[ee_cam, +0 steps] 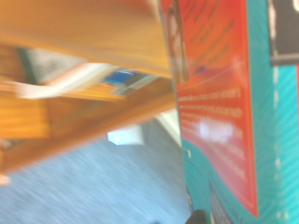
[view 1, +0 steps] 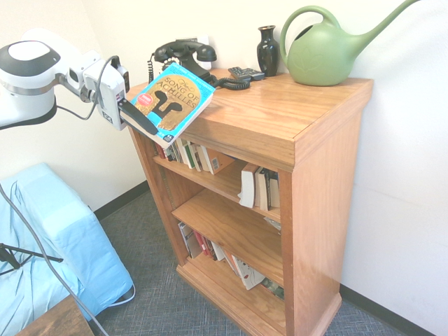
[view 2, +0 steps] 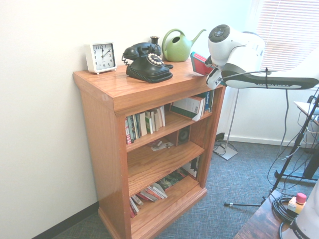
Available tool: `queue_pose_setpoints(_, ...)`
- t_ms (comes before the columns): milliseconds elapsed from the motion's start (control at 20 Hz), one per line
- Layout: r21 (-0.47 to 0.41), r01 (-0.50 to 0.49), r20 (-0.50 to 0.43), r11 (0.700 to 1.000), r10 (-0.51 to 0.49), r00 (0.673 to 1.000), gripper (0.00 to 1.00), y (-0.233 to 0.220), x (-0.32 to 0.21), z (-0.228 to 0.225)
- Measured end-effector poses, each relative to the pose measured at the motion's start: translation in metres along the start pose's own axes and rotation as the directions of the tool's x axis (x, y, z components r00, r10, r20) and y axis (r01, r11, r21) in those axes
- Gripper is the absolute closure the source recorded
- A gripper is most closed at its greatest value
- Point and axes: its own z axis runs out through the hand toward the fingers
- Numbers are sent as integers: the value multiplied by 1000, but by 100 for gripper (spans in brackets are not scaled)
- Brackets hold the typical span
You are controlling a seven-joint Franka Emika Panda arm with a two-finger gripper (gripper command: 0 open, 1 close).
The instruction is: Organize the shelf
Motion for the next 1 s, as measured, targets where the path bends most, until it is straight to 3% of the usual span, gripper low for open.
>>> queue_pose_setpoints(400, 166, -61, 61, 984, 52, 997, 100, 29, -73, -3)
queue_pose_setpoints(700, 231, -74, 30, 970, 68, 997, 100, 55, -127, 9)
queue_pose_setpoints(1000, 240, -87, 108, 967, 63, 992, 100, 68, -168, 64)
